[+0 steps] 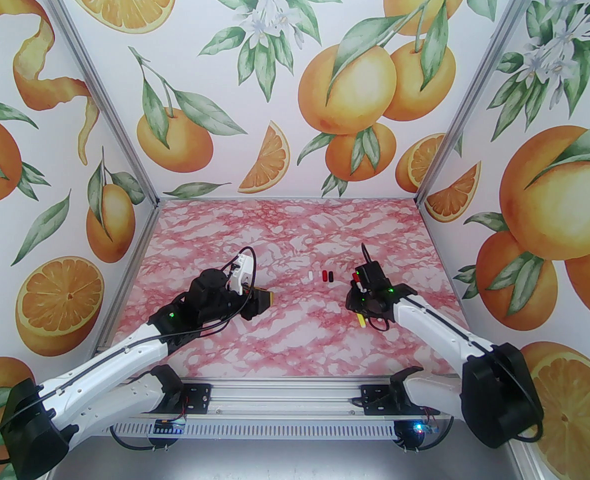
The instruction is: Open the pen caps
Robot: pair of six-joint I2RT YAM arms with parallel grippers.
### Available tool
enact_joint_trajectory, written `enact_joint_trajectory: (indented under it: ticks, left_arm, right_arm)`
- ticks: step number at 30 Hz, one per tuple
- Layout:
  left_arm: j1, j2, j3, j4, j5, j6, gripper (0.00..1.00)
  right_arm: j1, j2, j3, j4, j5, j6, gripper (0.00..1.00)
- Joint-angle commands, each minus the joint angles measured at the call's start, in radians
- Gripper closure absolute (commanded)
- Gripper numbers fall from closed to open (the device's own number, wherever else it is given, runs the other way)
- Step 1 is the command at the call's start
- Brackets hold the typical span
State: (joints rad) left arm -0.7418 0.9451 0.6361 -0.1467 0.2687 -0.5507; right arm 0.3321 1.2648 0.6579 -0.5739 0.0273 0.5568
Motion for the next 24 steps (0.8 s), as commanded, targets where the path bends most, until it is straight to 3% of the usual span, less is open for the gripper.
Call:
enact_joint_trajectory:
  ticks: [1,5,9,24]
  left_arm:
    - [0.005,-0.025,0.010,0.055,0.032,-0.014,0.64]
    - [0.005,-0.036,0.013,0.057,0.041,-0.010,0.66]
    - [0.005,-0.070,0.002,0.063,0.049,0.012,0.62]
    - [-0.002,-0.095,-0.011,0.070,0.091,0.033,0.60]
  right_arm:
    - [-0.007,0.030,0.009,0.037,0.013,-0.024,0.62]
    - [-0.007,0.061,0.019,0.040,0.029,-0.037,0.63]
    - [-0.008,0.087,0.028,0.045,0.033,-0.047,0.64]
    - [0.016,0.139,0.046,0.076,0.003,-0.071,0.71]
